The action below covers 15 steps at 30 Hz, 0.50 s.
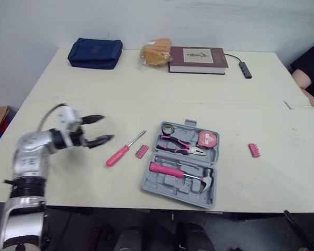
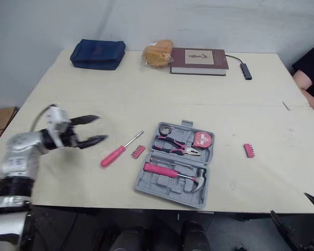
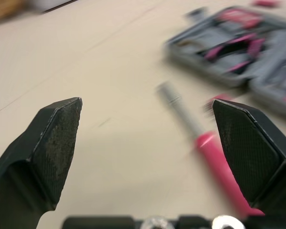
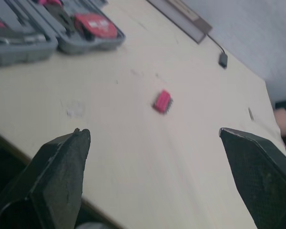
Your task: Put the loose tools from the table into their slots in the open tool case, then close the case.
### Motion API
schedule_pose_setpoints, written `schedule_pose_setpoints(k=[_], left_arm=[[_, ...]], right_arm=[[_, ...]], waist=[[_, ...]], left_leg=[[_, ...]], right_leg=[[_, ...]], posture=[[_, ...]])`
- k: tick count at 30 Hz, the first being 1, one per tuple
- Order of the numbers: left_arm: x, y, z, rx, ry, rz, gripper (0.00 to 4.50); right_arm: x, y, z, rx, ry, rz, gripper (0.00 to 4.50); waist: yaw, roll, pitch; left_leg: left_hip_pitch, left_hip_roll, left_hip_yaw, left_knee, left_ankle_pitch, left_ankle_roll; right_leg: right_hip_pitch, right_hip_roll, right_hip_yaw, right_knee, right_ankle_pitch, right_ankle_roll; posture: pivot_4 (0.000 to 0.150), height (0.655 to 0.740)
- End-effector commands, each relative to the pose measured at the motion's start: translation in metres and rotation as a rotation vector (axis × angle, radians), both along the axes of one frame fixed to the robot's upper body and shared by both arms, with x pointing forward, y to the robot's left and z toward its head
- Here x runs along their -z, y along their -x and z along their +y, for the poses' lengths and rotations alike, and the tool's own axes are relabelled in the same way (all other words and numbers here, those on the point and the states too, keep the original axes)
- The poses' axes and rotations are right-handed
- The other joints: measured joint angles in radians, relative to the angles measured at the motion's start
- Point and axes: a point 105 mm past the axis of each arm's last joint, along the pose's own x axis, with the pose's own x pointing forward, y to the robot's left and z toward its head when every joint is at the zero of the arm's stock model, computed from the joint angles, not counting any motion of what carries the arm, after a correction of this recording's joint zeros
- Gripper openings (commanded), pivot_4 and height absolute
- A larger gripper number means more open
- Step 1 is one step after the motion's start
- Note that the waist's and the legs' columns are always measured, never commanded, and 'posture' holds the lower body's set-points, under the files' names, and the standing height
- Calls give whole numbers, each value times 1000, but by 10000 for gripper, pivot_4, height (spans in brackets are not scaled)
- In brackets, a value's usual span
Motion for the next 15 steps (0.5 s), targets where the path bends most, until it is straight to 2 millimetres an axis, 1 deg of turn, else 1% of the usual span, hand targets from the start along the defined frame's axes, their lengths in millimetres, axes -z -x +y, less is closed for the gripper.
schedule_pose_setpoints(k=[1,3,4,5,6,8,9,13,15], left_arm=[[11,15,35,-114,-48,11,43952],[18,23,48,-165,-63,24,43952],[23,29,60,-207,-73,34,43952],[30,39,75,-280,-60,49,43952],[34,47,86,-331,-51,58,43952],[43,61,95,-366,-68,72,43952],[44,64,97,-377,-72,71,43952],[42,69,106,-437,-70,46,43952],[43,73,110,-460,-84,38,43952]], right_arm=[[3,11,-13,50,28,-10,45000],[7,15,-19,76,27,-5,45000],[10,19,-24,99,26,4,45000],[15,25,-33,141,26,22,45000],[19,30,-40,170,28,34,45000],[28,36,-49,201,68,77,45000],[31,36,-51,202,87,90,45000],[33,34,-55,214,105,75,45000],[32,29,-60,233,96,50,45000]], waist=[[-2,3,2],[-1,4,4],[1,4,4],[1,4,5],[0,4,5],[-4,3,6],[-3,4,7],[4,5,8],[3,5,8]], left_leg=[[0,0,0,0,-1,0],[0,0,0,0,-2,1],[0,-1,0,0,-2,1],[-1,-1,0,0,-4,-2],[0,0,0,0,-5,-5],[0,0,0,-1,-6,-6],[0,0,0,-1,-6,-6],[0,0,1,0,-6,-5],[1,0,1,-1,-6,-4]], right_leg=[[0,0,0,0,0,0],[0,-1,0,-1,0,0],[0,-1,0,-1,0,0],[0,-1,1,-1,0,0],[0,-1,1,-2,0,0],[-1,-1,1,-2,-1,-1],[-1,-1,1,-1,-1,-1],[-1,-2,1,-1,-1,-1],[-1,-2,1,1,0,0]], posture=[[1500,7400],[1500,7400],[1500,7400],[1500,7400],[1500,7400],[1500,7400],[1500,7400],[1500,7400],[1500,7400]])
